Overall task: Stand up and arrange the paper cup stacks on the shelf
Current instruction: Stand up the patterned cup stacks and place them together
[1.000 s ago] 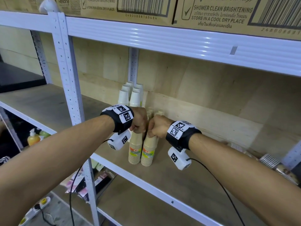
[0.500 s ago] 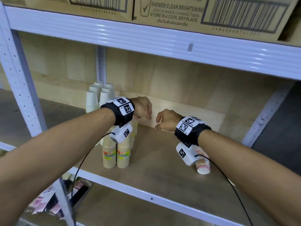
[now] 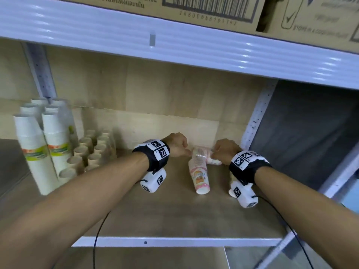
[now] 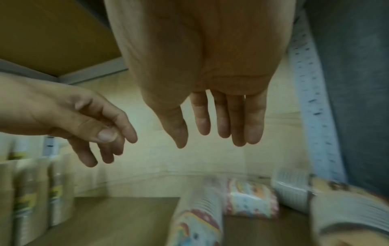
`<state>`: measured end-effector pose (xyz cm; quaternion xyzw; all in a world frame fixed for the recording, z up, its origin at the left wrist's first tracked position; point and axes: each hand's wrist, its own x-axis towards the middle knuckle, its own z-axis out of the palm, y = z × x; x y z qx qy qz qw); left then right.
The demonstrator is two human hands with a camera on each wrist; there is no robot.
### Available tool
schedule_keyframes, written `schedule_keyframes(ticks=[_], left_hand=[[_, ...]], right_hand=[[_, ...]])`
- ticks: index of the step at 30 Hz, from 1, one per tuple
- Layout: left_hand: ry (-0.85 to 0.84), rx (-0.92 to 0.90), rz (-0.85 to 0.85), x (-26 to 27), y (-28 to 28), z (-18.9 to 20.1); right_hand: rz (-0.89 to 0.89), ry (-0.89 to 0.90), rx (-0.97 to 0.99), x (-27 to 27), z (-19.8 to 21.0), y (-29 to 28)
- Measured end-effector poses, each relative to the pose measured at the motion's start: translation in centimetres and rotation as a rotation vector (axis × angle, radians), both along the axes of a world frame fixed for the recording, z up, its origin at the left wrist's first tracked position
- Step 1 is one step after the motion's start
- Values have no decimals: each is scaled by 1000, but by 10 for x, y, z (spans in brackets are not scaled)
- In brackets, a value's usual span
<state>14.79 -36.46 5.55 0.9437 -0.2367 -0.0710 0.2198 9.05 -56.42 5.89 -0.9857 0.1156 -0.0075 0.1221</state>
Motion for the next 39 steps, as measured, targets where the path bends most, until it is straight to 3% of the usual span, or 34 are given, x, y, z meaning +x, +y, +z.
schedule_keyframes(ticks=[6,14,21,26,39], left_hand=[[72,8,-9,4,-44,-42],[190,-149,63,8,-75,-87],[203,-187,88,2,-90,-108],[172,-114,-26,3,-90,-114],[163,24,-65,5,-78,-118]], right_hand=[[-180,-30,56,-18,-43,-52],[-463,-48,245,-26,-89,-75],[-461,48,218,-25,-115,-81],[-439,45,227,-26,-124,-80],[-438,55,186,-31,-116,-73]])
